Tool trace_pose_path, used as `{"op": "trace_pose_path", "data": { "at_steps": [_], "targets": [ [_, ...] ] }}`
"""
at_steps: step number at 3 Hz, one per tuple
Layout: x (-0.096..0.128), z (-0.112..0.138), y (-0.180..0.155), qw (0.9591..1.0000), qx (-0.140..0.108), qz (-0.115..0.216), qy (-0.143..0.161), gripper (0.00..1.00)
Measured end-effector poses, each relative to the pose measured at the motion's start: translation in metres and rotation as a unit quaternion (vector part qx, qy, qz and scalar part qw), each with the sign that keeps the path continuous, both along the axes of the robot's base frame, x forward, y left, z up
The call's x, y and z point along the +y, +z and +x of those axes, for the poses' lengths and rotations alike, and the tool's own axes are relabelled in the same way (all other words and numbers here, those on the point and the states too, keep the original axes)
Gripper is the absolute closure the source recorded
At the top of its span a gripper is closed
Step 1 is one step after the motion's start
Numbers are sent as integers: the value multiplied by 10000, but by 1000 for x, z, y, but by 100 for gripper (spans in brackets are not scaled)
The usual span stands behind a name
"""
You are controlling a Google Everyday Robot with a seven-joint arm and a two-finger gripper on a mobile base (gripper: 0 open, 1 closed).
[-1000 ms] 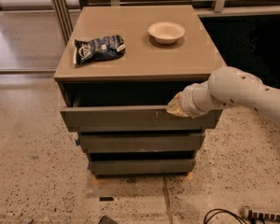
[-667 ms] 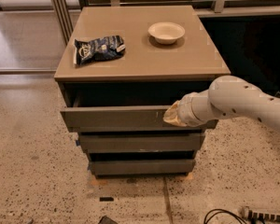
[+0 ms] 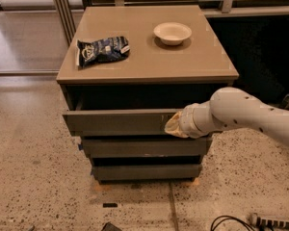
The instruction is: Close top drawer
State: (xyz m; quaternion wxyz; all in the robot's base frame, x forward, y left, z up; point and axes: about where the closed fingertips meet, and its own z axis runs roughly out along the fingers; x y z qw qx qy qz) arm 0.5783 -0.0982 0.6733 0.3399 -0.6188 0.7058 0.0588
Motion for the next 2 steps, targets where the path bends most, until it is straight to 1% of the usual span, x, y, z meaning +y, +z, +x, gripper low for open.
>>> {"op": "trace_pose_path", "data": {
  "at_steps": [1,2],
  "targets": [
    [-15,31,-20,9995,-139,-171,-214,100],
    [-30,55,-26,9966,-455,-539,-422,100]
  ]
}}
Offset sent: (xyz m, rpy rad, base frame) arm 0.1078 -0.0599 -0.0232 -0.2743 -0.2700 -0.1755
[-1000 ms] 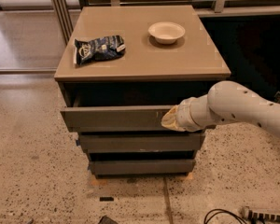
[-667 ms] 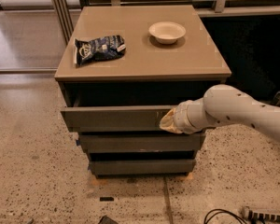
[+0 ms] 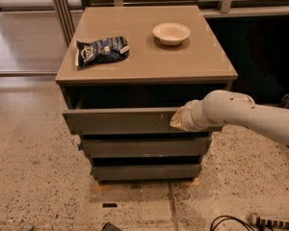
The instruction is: Close top drawer
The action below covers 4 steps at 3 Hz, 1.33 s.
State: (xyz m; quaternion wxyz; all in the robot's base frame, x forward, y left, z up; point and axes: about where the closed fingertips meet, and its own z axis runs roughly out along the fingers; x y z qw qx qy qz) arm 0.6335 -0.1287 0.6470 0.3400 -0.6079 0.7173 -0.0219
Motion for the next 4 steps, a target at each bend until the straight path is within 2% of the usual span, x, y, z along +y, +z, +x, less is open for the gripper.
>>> {"op": "trace_pose_path", "data": {
  "at_steps": [1,2,3,4],
  "targets": [
    [0,-1,0,10000,0,0,0,100],
    [-5,12,-3,9993,-227,-271,-129,100],
    [-3,38,1,9934,-883,-690,-262,100],
    [-3,38,1,9934,-883,-690,-262,100]
  ]
}}
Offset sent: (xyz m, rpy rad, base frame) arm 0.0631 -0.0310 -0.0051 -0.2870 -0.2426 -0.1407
